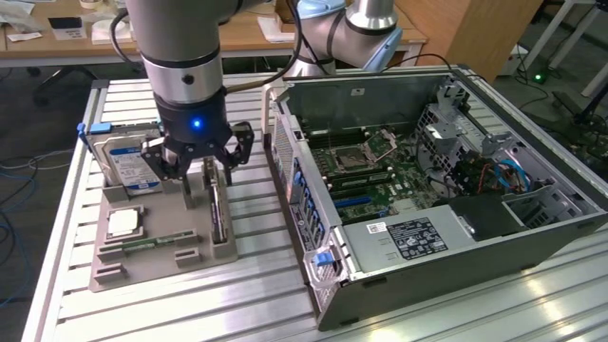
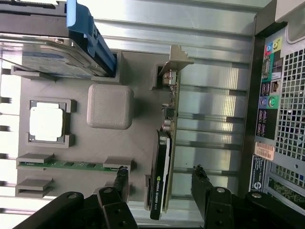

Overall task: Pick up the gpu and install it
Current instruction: 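Pick up the gpu and move the gpu toward the slot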

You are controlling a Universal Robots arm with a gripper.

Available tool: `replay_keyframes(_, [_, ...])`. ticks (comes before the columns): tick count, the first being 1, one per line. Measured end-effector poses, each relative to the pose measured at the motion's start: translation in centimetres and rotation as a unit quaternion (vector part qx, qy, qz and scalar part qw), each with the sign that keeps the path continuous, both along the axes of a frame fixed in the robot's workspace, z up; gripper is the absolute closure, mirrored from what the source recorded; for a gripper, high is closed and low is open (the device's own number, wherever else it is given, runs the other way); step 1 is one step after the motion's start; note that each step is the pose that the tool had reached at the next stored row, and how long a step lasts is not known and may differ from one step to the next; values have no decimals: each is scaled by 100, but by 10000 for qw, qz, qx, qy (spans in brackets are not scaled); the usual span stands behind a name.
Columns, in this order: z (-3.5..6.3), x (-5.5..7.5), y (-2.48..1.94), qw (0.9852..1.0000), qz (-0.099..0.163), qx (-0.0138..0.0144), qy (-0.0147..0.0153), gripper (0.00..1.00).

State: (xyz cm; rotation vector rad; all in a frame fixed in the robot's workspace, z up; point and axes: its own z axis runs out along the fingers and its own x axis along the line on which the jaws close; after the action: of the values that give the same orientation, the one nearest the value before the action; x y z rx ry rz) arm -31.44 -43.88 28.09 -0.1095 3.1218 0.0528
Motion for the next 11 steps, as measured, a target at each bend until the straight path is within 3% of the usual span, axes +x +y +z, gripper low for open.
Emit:
replay_keyframes(4, [-58, 1, 0, 10000, -4, 1, 0, 35])
replay_keyframes(11, [-60, 1, 0, 10000, -7, 0, 0, 35])
